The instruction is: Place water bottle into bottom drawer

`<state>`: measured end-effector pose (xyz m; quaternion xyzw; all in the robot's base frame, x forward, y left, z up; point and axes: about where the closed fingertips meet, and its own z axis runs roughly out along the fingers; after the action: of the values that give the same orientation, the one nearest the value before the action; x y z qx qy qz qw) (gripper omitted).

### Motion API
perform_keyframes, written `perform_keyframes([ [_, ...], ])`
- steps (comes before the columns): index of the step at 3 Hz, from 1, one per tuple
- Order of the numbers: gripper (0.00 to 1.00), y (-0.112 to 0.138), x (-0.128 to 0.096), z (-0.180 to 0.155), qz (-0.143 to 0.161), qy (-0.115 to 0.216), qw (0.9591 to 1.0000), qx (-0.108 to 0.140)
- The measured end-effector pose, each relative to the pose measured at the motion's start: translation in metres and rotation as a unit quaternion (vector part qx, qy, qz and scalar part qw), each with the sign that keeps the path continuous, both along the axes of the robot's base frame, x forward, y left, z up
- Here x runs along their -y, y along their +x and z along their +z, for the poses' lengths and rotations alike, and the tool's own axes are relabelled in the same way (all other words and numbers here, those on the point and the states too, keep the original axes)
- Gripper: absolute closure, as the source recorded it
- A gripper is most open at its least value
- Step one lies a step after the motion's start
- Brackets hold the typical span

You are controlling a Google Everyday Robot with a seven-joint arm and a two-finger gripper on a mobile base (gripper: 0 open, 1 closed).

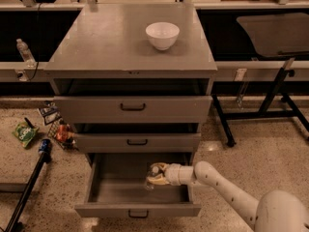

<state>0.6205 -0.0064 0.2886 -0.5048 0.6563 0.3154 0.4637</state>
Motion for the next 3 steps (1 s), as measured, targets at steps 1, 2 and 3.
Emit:
perform_keyframes([
  [1,0.87,-0.002,0.001,-0.017,-0.009,-0.004,0.9999,0.008],
  [2,0.64,-0.004,0.001,-0.031,-0.012,-0.010,0.9999,0.006],
  [3,0.41,-0.006,0.003,-0.042,-0.014,-0.023,0.9997,0.000],
])
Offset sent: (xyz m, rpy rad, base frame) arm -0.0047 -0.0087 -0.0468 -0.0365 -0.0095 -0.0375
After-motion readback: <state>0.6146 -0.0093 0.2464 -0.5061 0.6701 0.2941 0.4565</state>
